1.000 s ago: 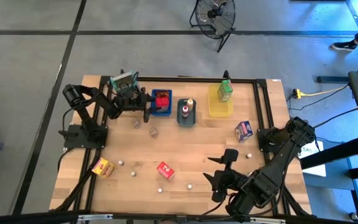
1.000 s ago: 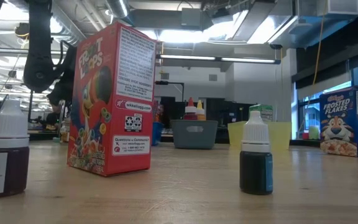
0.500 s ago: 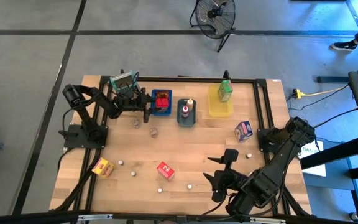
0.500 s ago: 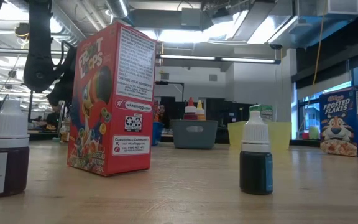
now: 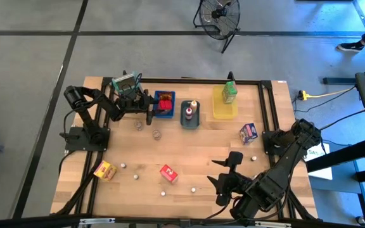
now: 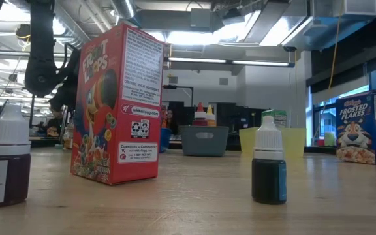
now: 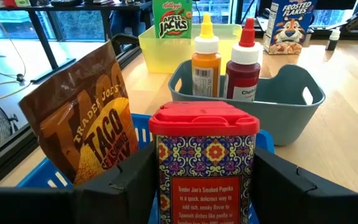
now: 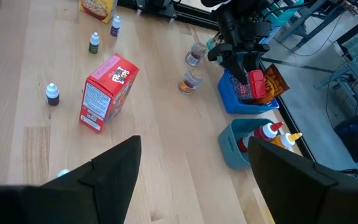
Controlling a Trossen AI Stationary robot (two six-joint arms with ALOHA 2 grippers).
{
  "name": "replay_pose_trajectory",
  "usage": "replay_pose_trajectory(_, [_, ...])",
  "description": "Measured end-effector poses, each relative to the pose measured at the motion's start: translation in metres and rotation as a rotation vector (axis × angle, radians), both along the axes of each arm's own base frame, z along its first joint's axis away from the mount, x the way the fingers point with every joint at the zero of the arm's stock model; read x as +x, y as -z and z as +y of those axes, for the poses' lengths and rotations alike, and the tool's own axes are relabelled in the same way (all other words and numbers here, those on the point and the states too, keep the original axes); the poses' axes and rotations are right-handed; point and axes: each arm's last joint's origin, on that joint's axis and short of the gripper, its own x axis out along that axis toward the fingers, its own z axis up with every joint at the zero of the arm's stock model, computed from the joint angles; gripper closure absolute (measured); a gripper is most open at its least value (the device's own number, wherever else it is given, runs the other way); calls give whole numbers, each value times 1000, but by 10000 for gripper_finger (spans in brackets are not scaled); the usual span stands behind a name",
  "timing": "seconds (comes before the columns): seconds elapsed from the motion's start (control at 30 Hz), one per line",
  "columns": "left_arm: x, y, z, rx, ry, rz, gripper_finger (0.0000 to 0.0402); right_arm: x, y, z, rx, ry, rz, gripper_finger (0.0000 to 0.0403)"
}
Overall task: Pick & Place Kitchen Items
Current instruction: Put the red seasoning can into the blue bin
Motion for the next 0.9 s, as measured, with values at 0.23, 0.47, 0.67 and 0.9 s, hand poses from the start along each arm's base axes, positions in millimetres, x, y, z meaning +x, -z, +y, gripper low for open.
replay_pose_trajectory(0.23, [0, 2, 0, -14, 1, 18, 190, 0, 0, 0, -1, 0, 0, 107])
replay_pose_trajectory(0.47, [0, 3, 0, -20, -2, 22, 189, 0, 0, 0, -4, -3, 2, 107])
replay_pose_trajectory(0.67, [0, 3, 0, -27, -5, 20, 189, 0, 0, 0, -6, -4, 3, 107])
replay_pose_trajectory(0.9, [-1, 3, 0, -31, -7, 20, 189, 0, 0, 0, -6, -4, 3, 107])
